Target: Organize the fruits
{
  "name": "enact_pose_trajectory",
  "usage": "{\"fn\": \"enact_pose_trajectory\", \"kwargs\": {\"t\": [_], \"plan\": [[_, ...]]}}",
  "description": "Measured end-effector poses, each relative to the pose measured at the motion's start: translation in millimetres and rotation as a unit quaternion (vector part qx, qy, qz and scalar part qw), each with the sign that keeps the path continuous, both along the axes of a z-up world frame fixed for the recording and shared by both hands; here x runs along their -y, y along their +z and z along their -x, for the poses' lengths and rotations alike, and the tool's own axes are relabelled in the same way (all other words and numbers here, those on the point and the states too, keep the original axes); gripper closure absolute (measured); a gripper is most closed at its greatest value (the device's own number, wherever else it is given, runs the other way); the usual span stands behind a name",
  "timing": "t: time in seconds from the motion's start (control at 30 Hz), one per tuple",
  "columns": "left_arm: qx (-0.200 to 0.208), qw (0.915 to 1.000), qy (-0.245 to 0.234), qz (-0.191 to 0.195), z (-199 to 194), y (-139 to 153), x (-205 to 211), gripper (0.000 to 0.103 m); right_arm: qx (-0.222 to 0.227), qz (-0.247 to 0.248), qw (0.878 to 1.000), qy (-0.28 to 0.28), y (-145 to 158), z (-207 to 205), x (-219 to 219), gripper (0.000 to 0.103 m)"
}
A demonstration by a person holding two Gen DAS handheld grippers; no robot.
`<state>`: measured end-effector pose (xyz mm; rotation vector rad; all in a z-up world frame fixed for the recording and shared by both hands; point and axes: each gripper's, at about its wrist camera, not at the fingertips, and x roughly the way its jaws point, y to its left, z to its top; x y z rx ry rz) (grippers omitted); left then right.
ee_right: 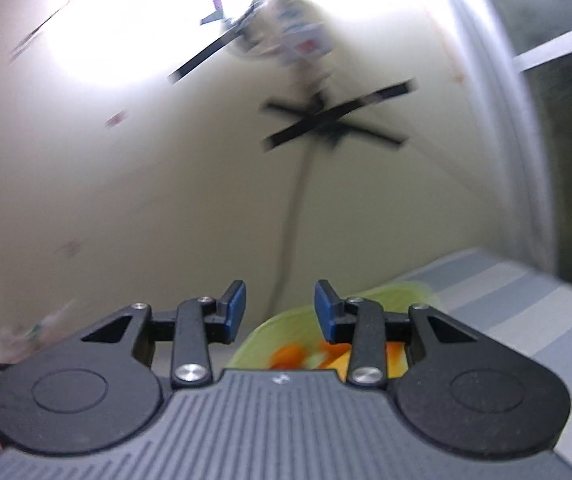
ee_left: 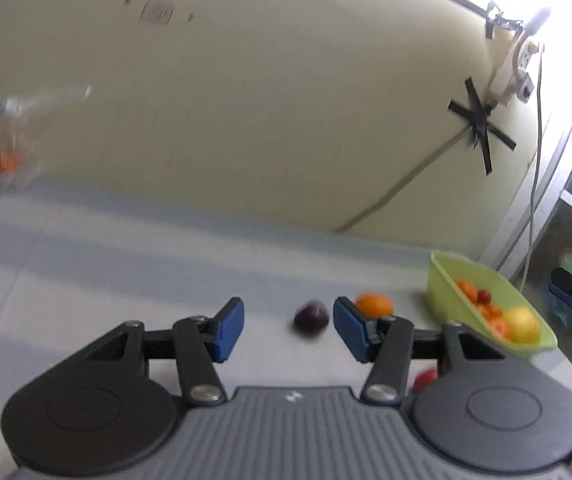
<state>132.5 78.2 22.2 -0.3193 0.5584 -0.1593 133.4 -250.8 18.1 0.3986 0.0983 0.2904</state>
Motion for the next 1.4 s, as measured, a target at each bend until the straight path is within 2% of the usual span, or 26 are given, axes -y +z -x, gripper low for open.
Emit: {"fn": "enact_pose_trajectory", "kwargs": {"t": [0.1,0.23,0.37,0.5,0.57,0.63,0.67,0.77,0.83,1.0,1.13,1.27,1.4], "plan": [[-0.014,0.9995,-0.023,0.013,-3,-7,4,0.055,-0.015,0.046,0.997,0.066,-3,12,-30,0.063],[-0.025,0.9957,-0.078,0.044,-21,-2,28,0.055,-0.056,0.117,0.982,0.139,-16,15,-73,0.063],[-0.039,0.9933,-0.109,0.003,-44,2,66,0.053,-0.086,0.190,0.967,0.146,-24,3,-104,0.062],[-0.068,0.9918,-0.107,-0.015,-56,-8,86,0.054,-0.108,0.208,0.959,0.157,-30,-12,-116,0.062],[-0.076,0.9911,-0.105,-0.031,-56,-17,94,0.057,-0.124,0.212,0.956,0.162,-32,-18,-119,0.062],[-0.061,0.9912,-0.103,-0.057,-50,-20,100,0.075,-0.134,0.207,0.955,0.167,-34,-21,-117,0.068],[-0.053,0.9912,-0.106,-0.058,-46,-21,102,0.076,-0.135,0.201,0.955,0.171,-35,-22,-115,0.074],[-0.044,0.9925,-0.097,-0.059,-36,-21,103,0.076,-0.124,0.202,0.957,0.169,-34,-17,-114,0.074],[-0.039,0.9937,-0.097,-0.039,-33,-18,97,0.076,-0.111,0.202,0.957,0.176,-36,-8,-112,0.075],[-0.023,0.9960,-0.085,0.013,-10,-11,71,0.076,-0.084,0.196,0.965,0.151,-36,11,-98,0.075],[-0.027,0.9951,-0.092,0.026,3,-9,63,0.076,-0.056,0.173,0.979,0.088,-31,24,-75,0.075],[-0.017,0.9925,-0.116,0.033,0,2,78,0.076,-0.025,0.122,0.992,0.011,-26,30,-40,0.075],[0.000,0.9884,-0.151,0.020,-15,23,109,0.076,-0.012,0.085,0.995,-0.048,-19,25,-8,0.075]]}}
